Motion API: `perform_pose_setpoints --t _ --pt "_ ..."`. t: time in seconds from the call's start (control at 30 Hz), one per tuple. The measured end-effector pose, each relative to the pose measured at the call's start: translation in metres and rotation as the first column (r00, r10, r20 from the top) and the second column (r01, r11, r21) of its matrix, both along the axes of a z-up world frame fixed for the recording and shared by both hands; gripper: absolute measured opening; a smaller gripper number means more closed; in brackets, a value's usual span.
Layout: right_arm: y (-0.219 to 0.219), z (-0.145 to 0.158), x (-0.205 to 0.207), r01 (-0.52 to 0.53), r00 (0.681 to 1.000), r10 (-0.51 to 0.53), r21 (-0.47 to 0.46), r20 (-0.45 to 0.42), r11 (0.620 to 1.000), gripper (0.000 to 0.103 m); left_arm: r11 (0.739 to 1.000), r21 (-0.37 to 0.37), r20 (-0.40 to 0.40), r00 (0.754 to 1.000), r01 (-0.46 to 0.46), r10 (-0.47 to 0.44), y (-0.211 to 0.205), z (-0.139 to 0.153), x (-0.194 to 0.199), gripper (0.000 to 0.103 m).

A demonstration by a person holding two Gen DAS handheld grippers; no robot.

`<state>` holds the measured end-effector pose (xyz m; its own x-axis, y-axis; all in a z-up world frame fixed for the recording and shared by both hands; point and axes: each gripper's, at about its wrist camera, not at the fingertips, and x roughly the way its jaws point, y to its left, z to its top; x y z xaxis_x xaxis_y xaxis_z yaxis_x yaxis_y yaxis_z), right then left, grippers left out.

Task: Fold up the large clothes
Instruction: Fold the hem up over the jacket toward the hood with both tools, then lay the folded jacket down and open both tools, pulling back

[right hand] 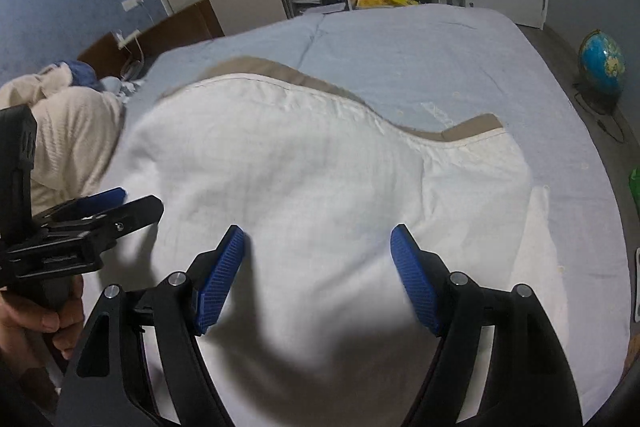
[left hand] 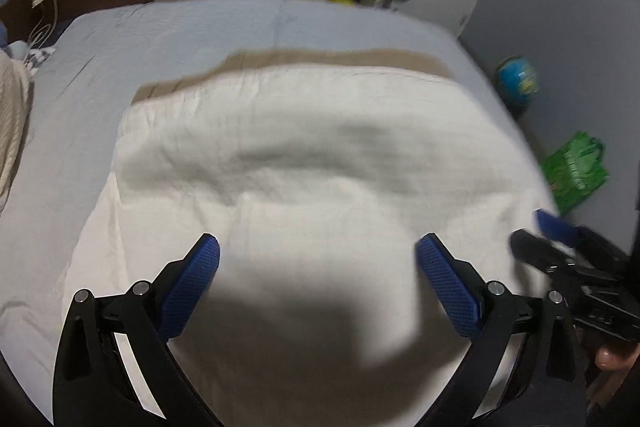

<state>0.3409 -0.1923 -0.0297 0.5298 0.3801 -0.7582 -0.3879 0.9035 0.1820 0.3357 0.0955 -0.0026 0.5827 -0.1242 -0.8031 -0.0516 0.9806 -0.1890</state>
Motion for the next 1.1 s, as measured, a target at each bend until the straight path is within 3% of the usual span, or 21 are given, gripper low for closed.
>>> perform_pose_setpoints --t 0.2,0.4,0.67,1.1 --pt "0.013 -0.032 0.020 -0.004 1.000 0.004 -0.089 -0.005 0.996 0.081 0.996 0.083 -0.048 0.998 0.032 -0.028 -0.001 -0.026 0.015 0.097" --pt "0.029 -0.059 0.033 0.000 1.000 -0.004 -0.170 -0.023 0.985 0.084 0.994 0.109 -0.110 0.994 0.026 -0.014 0.000 -0.054 0.020 0.097" --pt "0.031 -0.083 0.038 -0.008 0.998 -0.005 -0.192 -0.069 0.981 0.085 0.992 0.128 -0.096 0.995 0.021 -0.009 -0.002 -0.075 0.012 0.097" --pt "0.027 -0.096 0.038 -0.002 0.997 -0.011 -0.190 -0.072 0.982 0.085 0.988 0.156 -0.045 0.999 0.016 -0.009 -0.006 -0.087 0.018 0.097"
